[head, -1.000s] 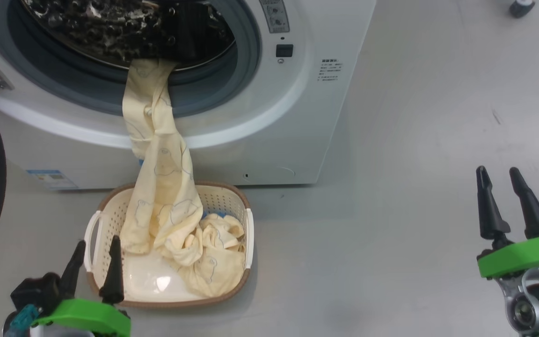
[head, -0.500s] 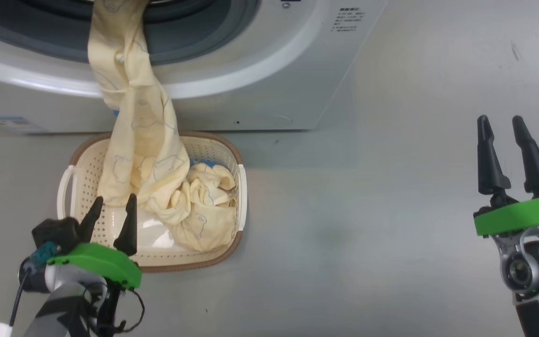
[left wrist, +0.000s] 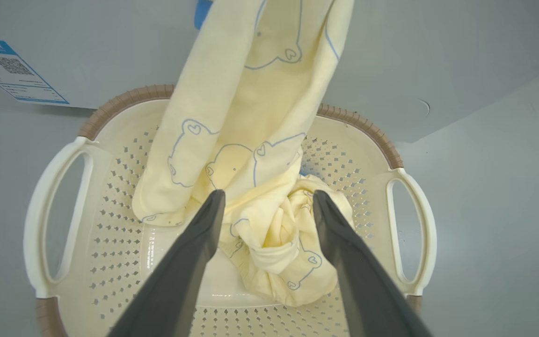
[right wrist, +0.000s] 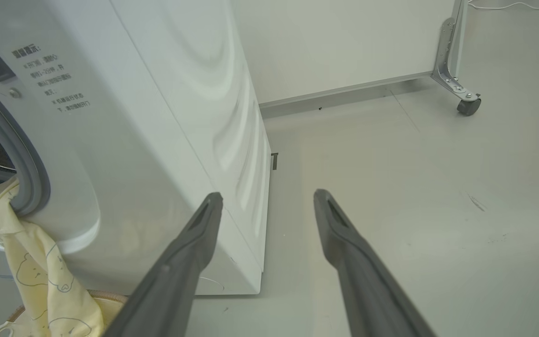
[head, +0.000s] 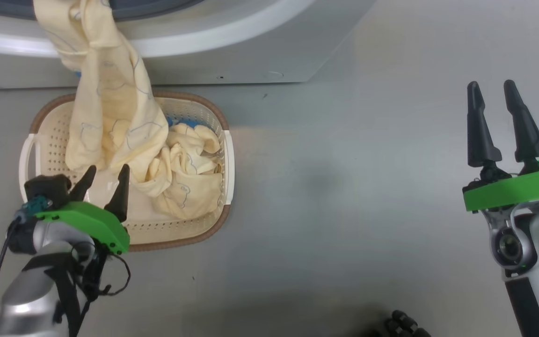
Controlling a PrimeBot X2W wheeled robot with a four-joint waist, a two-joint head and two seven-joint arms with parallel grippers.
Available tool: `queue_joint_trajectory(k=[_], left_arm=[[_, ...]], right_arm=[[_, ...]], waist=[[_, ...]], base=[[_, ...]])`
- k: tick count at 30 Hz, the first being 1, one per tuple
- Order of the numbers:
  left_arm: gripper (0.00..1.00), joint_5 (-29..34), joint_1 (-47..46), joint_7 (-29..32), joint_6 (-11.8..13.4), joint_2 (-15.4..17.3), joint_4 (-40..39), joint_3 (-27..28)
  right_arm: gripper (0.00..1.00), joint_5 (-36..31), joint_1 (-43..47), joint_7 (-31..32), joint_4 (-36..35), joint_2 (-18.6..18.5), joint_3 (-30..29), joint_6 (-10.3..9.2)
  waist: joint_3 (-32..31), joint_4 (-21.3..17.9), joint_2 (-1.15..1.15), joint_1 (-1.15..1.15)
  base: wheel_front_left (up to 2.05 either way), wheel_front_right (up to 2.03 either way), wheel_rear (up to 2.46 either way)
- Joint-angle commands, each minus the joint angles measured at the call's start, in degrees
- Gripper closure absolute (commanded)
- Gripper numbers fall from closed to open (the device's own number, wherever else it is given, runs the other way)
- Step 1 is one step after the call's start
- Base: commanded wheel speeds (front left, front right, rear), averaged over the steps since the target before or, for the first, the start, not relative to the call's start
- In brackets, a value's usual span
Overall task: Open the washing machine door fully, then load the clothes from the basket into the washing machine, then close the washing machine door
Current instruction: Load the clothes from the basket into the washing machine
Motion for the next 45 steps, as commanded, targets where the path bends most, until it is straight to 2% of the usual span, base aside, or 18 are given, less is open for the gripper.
queue_joint_trajectory(k=[1,18,37,39,40,41,42,45], left_arm=[[0.00,-1.1,-1.3,-0.4,0.0,2.7,0.5,0.3],[0.00,-9.4,-14.0,-0.4,0.0,6.5,8.3,-15.7],[0.00,-18.8,-21.5,-0.4,0.0,9.7,8.3,-29.4],[0.48,-19.6,-22.1,-0.4,0.0,10.2,8.1,-30.4],[0.69,-20.0,-22.3,-0.4,0.0,10.3,8.0,-30.8],[0.87,-20.4,-22.5,-0.4,0.0,10.4,7.8,-31.1],[1.00,-20.9,-22.7,-0.4,0.0,10.5,7.5,-31.2],[1.00,-22.1,-23.0,-0.4,0.0,10.8,6.9,-31.0]], right_arm=[[0.00,-0.6,-0.4,-0.4,-1.9,-0.3,1.1,0.02],[0.00,-1.1,-3.5,-0.4,-3.5,-0.4,4.5,0.02],[0.00,-1.5,-3.9,-0.4,-5.5,-0.3,6.2,0.02],[0.00,-1.6,-4.0,-0.4,-5.6,-0.1,6.3,0.02],[0.00,-1.6,-4.0,-0.4,-5.7,0.0,6.3,0.02],[0.00,-1.6,-4.0,-0.4,-5.7,0.0,6.4,0.02],[0.00,-1.7,-4.0,-0.4,-5.7,0.0,6.4,0.02],[0.00,-1.7,-3.9,-0.4,-5.9,0.1,6.1,0.02]], waist=[[1.2,-0.6,0.00,0.00],[7.8,-2.7,0.00,0.00],[11.1,-4.6,0.00,0.00],[11.3,-4.8,0.00,0.00],[11.2,-4.9,0.00,0.00],[11.2,-5.0,0.00,0.00],[11.2,-5.0,0.00,0.00],[11.0,-5.0,0.00,0.00]], base=[[0.00,0.00,0.00],[0.00,0.00,0.00],[0.00,0.00,0.00],[0.00,0.00,0.00],[0.00,0.00,0.00],[0.00,0.00,0.00],[0.00,0.00,0.00],[0.00,0.00,0.00]])
